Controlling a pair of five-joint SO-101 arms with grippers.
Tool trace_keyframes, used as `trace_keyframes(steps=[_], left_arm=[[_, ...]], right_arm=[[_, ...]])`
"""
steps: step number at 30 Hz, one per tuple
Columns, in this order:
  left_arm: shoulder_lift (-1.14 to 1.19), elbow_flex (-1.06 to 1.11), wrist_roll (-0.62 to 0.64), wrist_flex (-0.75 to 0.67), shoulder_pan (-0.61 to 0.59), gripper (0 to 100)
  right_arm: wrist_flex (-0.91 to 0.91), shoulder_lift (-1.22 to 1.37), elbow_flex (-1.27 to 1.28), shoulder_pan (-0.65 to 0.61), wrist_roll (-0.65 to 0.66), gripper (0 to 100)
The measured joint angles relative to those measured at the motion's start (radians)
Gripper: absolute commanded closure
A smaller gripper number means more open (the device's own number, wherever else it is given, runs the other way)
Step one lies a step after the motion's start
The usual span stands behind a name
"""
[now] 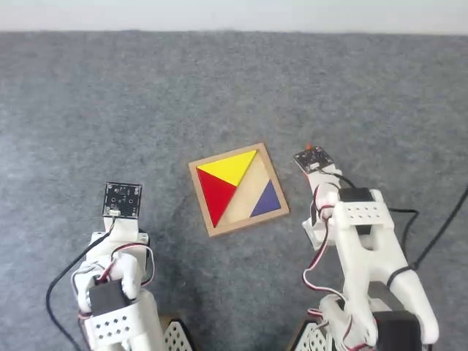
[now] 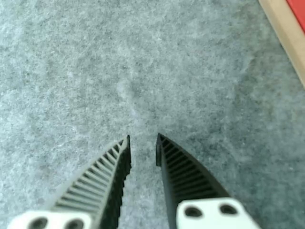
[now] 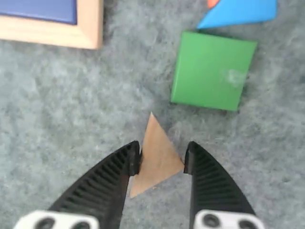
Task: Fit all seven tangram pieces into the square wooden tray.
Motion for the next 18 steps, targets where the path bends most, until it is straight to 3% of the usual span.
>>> trace_keyframes(steps=[11,18], left_arm=[[0.000,0.000,0.000,0.000,0.000,91],[0.000,0.000,0.000,0.000,0.000,91]], right_arm=[[0.287,0.000,-0.322,-0.014,-0.009,86.5],[0.318,0.003,-0.476,-0.244,0.037,86.6]])
